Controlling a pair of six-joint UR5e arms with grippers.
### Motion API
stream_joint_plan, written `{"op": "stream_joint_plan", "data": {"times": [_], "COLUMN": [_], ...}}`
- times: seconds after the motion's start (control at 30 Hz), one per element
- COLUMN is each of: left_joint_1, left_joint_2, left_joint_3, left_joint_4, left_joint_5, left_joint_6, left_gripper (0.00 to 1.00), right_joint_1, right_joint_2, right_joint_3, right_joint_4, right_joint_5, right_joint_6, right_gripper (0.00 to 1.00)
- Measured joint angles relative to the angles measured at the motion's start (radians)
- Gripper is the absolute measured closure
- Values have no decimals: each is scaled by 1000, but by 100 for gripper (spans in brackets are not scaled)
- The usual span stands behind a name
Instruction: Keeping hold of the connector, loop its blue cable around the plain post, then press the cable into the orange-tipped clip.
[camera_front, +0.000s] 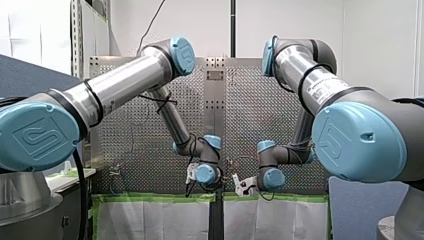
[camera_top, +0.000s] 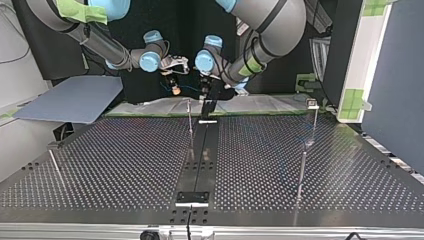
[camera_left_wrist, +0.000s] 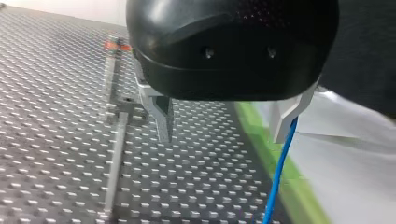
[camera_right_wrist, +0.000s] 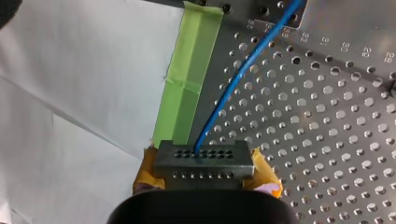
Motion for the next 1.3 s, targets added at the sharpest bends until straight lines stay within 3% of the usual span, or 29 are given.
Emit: {"op": "stream_joint_plan", "data": {"times": [0.33,0.53,0.77,0.97,1.3], "left_joint_1": [9,19,39,56,45], "left_joint_2": [-13,-13,-8,32,113], "left_joint_3": [7,21,63,64,27], "left_joint_4": [-14,-27,-85,-145,-228], "left_joint_5": [-3,24,48,48,52], "left_joint_6": [-2,-49,-91,-96,-128], "left_gripper": [0,0,0,0,0], "right_joint_1": [-6,-7,-10,-13,-9], "right_joint_2": [0,0,0,0,0], "right_joint_3": [-1,-1,-1,-1,-1], "right_joint_4": [-8,-10,-18,-26,-32], "right_joint_5": [6,8,57,91,98], "right_joint_6": [0,0,1,-7,-15], "right_gripper": [100,100,100,100,100]}}
